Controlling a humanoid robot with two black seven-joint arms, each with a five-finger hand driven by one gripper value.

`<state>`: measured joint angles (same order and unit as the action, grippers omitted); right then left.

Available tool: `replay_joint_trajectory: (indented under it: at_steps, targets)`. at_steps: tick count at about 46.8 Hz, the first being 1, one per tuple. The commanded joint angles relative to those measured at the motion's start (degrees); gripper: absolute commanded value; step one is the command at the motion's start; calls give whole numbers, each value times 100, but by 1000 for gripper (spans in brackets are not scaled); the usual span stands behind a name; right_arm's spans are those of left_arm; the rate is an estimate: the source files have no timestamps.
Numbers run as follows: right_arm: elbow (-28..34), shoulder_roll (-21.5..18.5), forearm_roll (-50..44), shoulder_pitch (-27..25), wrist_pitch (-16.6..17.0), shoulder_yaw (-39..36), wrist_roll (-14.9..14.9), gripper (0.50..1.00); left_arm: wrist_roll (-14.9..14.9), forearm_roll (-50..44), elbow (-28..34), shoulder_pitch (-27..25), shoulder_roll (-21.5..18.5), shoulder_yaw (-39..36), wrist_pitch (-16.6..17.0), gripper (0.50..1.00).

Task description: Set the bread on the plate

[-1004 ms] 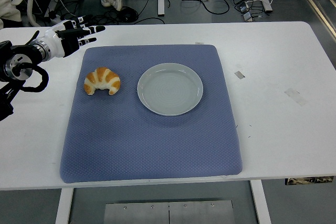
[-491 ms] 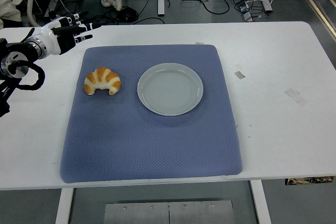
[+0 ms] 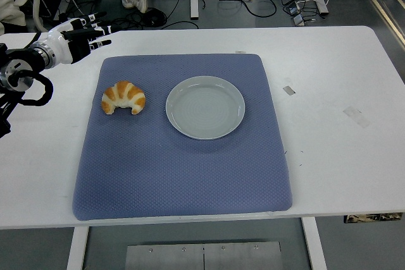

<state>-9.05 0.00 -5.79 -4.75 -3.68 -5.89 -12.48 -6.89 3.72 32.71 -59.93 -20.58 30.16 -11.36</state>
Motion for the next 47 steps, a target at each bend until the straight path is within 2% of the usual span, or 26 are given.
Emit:
replay_joint_trajectory:
  at_steps: [1, 14, 20, 24, 29, 38, 47]
  targets:
    - [0, 0, -1, 0, -1, 0, 0, 1000, 4, -12, -1, -1, 2, -10, 2, 992]
    - [0, 0, -1, 0, -1, 0, 0, 1000, 4, -3, 42, -80, 2, -80, -51, 992]
    - [0, 0, -1, 0, -1, 0, 0, 1000, -5, 76, 86, -115, -130, -89, -525, 992]
    - [0, 0, -1, 0, -1, 0, 0, 1000, -5, 85, 192, -168, -279, -98, -727, 992]
    - [0, 0, -1, 0, -1, 0, 0, 1000, -5, 234, 297, -186, -438, -194, -754, 992]
    - [0, 0, -1, 0, -1, 0, 0, 1000, -14, 542, 921, -265, -859, -669, -745, 990]
    - [0, 0, -1, 0, -1, 0, 0, 1000, -5, 1051, 948, -546, -965, -1371, -701, 989]
